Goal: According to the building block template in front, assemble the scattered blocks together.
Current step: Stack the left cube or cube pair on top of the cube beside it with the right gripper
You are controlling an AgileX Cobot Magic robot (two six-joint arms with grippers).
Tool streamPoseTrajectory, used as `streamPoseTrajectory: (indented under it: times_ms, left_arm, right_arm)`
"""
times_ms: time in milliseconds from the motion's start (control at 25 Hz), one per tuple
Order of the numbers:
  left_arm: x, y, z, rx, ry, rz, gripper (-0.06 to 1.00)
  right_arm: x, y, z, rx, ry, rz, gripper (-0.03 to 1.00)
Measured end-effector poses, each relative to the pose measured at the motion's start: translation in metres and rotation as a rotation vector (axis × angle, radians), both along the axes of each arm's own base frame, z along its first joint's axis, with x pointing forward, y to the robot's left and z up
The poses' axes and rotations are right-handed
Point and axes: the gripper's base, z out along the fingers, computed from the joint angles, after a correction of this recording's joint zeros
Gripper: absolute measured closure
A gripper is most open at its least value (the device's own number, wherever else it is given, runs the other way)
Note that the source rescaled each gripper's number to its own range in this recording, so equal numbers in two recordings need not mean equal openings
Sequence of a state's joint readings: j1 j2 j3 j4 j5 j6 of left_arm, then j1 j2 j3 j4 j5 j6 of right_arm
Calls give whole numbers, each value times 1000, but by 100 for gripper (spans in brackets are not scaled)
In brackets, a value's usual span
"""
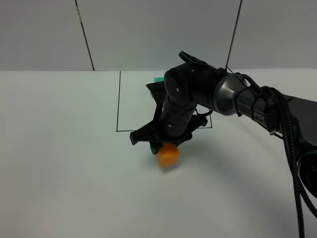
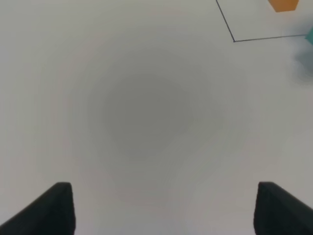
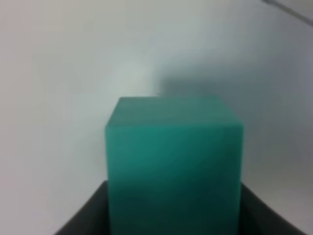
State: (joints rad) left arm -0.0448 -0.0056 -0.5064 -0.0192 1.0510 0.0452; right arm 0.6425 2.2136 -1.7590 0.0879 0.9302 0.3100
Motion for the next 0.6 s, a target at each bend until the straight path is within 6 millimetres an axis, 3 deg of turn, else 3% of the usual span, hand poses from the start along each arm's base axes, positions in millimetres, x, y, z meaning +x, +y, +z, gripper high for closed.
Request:
streamPoseTrajectory:
  times_ms: [120, 280, 600]
  left_arm:
    - [0, 0, 0, 0, 0, 0, 27]
    - [0, 0, 0, 0, 0, 0, 27]
    - [0, 0, 0, 0, 0, 0, 27]
  right_arm:
    - [1, -2, 0, 19, 34, -195, 95]
    - [3, -3, 0, 31, 34, -329, 95]
    - [5, -5, 0, 24, 22, -381, 95]
